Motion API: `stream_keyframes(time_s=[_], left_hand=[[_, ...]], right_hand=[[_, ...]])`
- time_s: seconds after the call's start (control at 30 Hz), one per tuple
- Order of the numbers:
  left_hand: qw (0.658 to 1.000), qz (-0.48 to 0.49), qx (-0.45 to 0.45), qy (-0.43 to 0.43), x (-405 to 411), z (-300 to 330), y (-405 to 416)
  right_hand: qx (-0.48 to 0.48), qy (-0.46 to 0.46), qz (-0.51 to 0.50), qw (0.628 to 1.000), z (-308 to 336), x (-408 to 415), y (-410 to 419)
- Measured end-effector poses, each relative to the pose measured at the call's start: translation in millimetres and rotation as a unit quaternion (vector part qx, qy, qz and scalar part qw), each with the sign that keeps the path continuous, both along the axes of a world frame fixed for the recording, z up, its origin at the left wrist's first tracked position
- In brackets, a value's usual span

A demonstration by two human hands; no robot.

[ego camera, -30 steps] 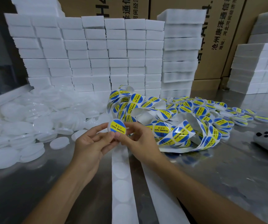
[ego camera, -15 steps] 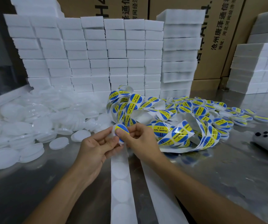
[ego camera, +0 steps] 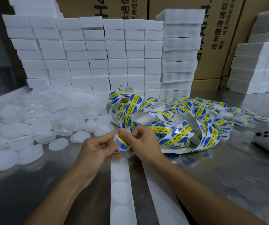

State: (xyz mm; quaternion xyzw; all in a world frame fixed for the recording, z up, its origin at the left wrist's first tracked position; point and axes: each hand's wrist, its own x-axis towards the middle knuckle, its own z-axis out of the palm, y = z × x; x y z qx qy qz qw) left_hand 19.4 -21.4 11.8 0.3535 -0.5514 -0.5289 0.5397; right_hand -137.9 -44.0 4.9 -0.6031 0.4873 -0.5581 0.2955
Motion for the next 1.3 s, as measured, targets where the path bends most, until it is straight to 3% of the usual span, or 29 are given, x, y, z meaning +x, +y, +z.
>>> stream_keyframes(time_s=[0.3,0.43,0.63,0.7,0.77,0.83,0.9,1.0,1.17,1.23,1.3], left_hand=[[0.992,0.116,0.035,0.023,8,-2,-10],[0.993,0.117,0.029,0.017,5,-1,-8],[0.993,0.113,0.019,0.011,-2,0,-4],[0.993,0.118,0.025,0.017,-5,0,-3],[0.993,0.111,0.034,0.022,-9,1,-2],[0.994,0.101,0.038,0.013,-12,1,-1],[0.995,0.097,0.038,-0.001,-14,0,0],[0.995,0.093,0.040,-0.015,-15,-2,0],[0.995,0.072,0.033,-0.060,-17,-7,-1],[0.996,0.071,0.035,-0.046,-18,-8,-2],[0.997,0.072,0.036,-0.022,-20,-6,-2]], right_hand=[[-0.002,0.022,0.117,0.993,-3,3,0],[-0.016,0.075,0.132,0.988,-4,6,5],[-0.029,0.048,0.150,0.987,3,4,4],[-0.071,0.044,0.116,0.990,6,4,7],[-0.189,0.048,-0.019,0.981,11,2,8],[-0.275,0.073,-0.155,0.946,16,-5,7],[-0.239,0.095,-0.189,0.948,19,-12,5],[-0.137,0.126,-0.119,0.975,15,-13,1],[-0.105,0.149,-0.080,0.980,12,-8,-1],[-0.093,0.102,-0.059,0.989,13,-7,0],[-0.064,-0.020,-0.015,0.998,19,-6,1]])
